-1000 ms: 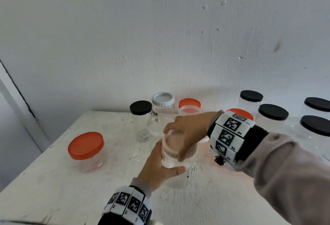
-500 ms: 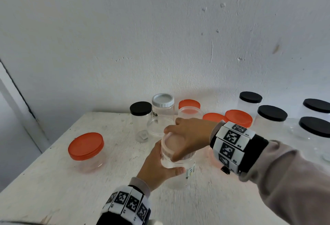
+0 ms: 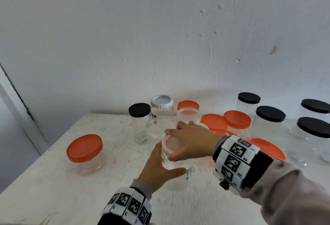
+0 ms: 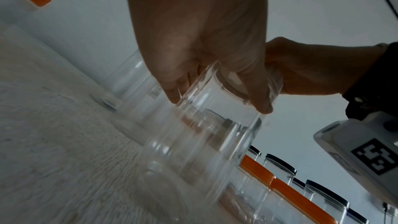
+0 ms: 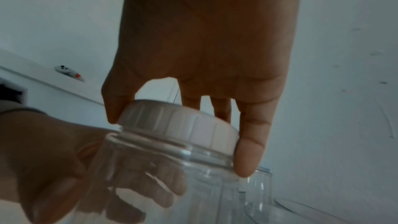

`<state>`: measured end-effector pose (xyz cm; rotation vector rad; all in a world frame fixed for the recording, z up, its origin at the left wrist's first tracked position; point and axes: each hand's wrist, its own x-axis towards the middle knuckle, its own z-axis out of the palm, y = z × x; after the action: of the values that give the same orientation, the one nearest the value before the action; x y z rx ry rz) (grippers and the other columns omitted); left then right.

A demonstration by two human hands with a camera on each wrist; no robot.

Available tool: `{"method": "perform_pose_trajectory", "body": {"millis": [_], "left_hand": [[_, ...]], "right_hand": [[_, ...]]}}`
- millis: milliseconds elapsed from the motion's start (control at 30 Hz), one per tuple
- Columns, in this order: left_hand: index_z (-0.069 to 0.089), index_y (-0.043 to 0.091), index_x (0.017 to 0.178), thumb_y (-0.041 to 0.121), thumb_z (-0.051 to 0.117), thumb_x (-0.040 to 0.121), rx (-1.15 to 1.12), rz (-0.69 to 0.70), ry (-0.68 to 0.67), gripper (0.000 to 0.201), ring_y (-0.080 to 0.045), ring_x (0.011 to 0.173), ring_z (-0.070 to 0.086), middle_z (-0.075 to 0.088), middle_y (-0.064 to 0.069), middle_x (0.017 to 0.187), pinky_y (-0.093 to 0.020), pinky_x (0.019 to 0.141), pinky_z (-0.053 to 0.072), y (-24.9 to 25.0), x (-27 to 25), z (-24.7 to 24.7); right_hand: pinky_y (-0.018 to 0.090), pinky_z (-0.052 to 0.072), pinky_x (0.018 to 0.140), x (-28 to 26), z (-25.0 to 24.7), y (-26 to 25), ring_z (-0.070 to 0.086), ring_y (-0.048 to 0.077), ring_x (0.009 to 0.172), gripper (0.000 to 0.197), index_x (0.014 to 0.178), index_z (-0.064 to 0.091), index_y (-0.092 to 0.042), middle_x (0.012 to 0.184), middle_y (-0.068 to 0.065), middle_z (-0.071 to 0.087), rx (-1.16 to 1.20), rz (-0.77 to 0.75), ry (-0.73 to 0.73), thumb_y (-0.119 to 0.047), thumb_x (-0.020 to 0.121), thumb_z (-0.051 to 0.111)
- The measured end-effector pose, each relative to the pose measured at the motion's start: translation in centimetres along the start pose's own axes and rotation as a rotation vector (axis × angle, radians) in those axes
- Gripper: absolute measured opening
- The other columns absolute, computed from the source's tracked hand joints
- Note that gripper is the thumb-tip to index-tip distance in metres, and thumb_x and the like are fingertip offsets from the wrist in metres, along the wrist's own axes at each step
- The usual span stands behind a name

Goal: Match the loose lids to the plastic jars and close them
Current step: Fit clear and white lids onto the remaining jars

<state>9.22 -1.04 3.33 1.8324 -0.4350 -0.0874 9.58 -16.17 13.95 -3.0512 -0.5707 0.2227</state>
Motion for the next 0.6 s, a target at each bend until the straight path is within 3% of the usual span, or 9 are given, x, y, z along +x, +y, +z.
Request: {"method": "perform_pose_trajectory", "body": {"millis": [100,233,367,400,467,600], "left_hand": [[0.033,0.040,0.127,0.031,0.087,0.060,0.002,0.005,-0.039,0.087,0.014,0.112,0.046,0.047,0.019,0.128,-0.004,0.085,0.040,0.2,0.0,-0.3],[0.035,0.038,0.127,0.031,0.085,0.063,0.002,0.011,-0.091,0.082,0.020,0.109,0.045,0.047,0.020,0.128,0.000,0.082,0.040,0.4,0.2,-1.1],[0.029,0.032,0.139,0.039,0.085,0.064,0.051,-0.001,-0.104,0.094,0.001,0.123,0.043,0.044,0.018,0.134,-0.024,0.103,0.039,1.0,0.8,-2.1],[0.026,0.031,0.141,0.043,0.085,0.061,0.063,-0.004,-0.120,0.100,-0.001,0.124,0.043,0.042,0.018,0.135,-0.026,0.105,0.038,1.4,1.0,-2.4],[0.022,0.034,0.141,0.050,0.083,0.055,0.062,0.000,-0.171,0.107,0.002,0.122,0.044,0.042,0.021,0.132,-0.022,0.103,0.039,2.1,1.5,-2.9],[0.024,0.037,0.139,0.050,0.081,0.053,0.114,0.000,-0.292,0.104,0.011,0.114,0.045,0.044,0.024,0.127,-0.019,0.094,0.045,3.1,2.5,-3.6]], "right_hand": [[0.042,0.034,0.103,-0.1,-0.2,0.1,0.033,0.031,0.128,0.086,0.149,0.020,-0.035,0.140,0.001,0.038,0.036,0.006,-0.016,-0.068,0.078,0.056],[0.039,0.031,0.102,-0.4,-0.3,0.1,0.030,0.029,0.129,0.089,0.150,0.021,-0.031,0.142,-0.001,0.036,0.084,0.008,-0.020,-0.067,0.078,0.058],[0.042,0.028,0.108,-0.5,-0.8,0.2,0.026,0.028,0.136,0.094,0.150,0.019,-0.028,0.149,-0.002,0.032,0.133,0.036,-0.075,-0.066,0.076,0.062],[0.044,0.028,0.110,-0.5,-1.1,0.4,0.025,0.027,0.138,0.095,0.151,0.017,-0.028,0.151,-0.002,0.030,0.167,0.044,-0.094,-0.066,0.076,0.062],[0.039,0.026,0.113,-0.4,-2.0,1.0,0.025,0.022,0.141,0.093,0.152,0.016,-0.027,0.155,-0.003,0.026,0.253,0.050,-0.108,-0.065,0.080,0.060],[0.028,0.030,0.103,0.6,-4.5,2.6,0.037,0.016,0.134,0.082,0.151,0.021,-0.027,0.153,-0.005,0.032,0.328,0.080,-0.033,-0.065,0.085,0.051]]}}
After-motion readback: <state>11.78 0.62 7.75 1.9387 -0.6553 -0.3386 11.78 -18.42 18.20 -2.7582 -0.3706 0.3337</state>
